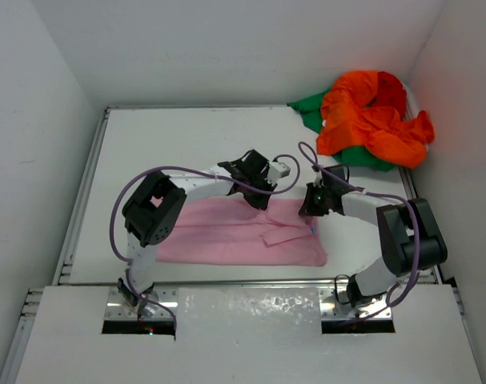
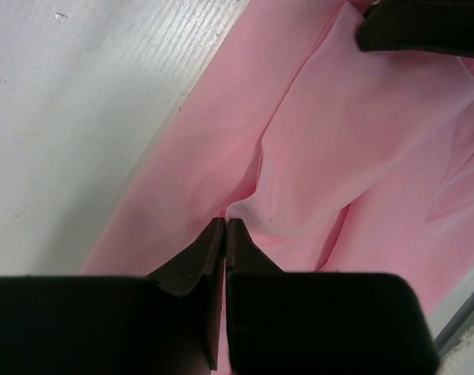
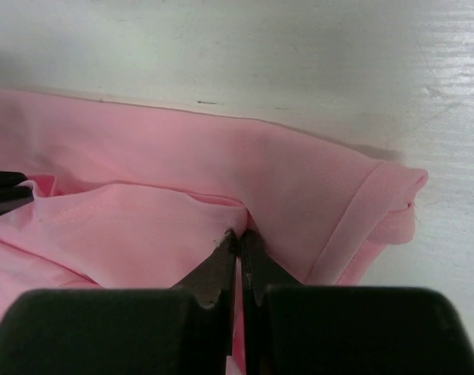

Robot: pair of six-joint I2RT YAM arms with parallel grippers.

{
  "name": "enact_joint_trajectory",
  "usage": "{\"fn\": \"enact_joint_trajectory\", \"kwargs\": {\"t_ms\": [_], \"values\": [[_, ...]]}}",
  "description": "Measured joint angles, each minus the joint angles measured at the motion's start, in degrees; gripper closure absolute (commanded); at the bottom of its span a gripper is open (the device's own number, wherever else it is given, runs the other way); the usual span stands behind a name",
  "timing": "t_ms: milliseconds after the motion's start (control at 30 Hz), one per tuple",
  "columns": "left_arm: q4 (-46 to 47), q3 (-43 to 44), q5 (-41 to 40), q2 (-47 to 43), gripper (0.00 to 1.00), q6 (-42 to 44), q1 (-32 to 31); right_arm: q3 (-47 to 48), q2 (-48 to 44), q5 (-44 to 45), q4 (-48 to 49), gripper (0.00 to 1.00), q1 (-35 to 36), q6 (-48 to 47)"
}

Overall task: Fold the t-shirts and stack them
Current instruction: Fold the other side of the tshirt into a rectangle

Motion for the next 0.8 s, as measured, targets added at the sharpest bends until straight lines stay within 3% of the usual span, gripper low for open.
{"fn": "enact_joint_trajectory", "kwargs": {"t_ms": [467,800], "values": [[-0.9,1.9,-1.8,0.1,1.0,0.6,0.0,-4.6,-11.9,5.2,0.8,1.0,0.0,-1.8],[-1.0,2.0,-5.9,1.1,1.0,1.6,0.0,-4.7,-9.8,10.2,1.5,1.0,0.0,-3.4]]}}
